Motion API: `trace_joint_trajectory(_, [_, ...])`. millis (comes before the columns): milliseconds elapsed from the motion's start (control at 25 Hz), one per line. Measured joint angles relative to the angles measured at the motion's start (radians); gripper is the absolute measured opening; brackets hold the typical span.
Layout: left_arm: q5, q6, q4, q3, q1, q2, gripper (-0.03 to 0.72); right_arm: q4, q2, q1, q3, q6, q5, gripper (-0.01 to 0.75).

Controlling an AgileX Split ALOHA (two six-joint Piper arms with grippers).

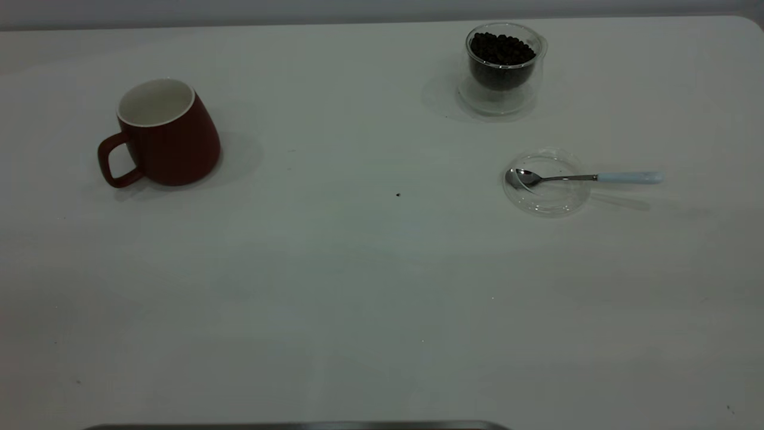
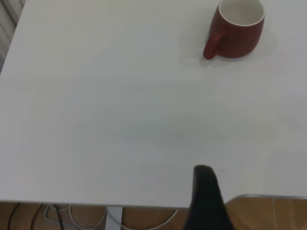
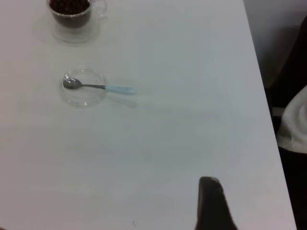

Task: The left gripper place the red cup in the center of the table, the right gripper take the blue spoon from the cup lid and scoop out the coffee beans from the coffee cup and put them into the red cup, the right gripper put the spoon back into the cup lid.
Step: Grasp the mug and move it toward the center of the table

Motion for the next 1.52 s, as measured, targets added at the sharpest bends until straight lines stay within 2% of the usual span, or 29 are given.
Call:
trace_joint_trajectory(1240, [-0.001, 0.004, 0.017, 0.000, 0.000, 0.004, 0.587, 0.000, 0.000, 0.000, 0.000, 0.000, 0.000, 0.496])
trace_joint_trajectory(1400, [-0.029, 0.004, 0.042, -0.037, 0.000, 0.103, 0.587, 0.000, 0.000, 0.000, 0.000, 0.000, 0.000, 0.496])
trace_joint_trajectory(1520, [-0.098, 0.008, 0.044, -0.094, 0.000, 0.267, 0.587, 0.000, 0.000, 0.000, 0.000, 0.000, 0.000, 0.496])
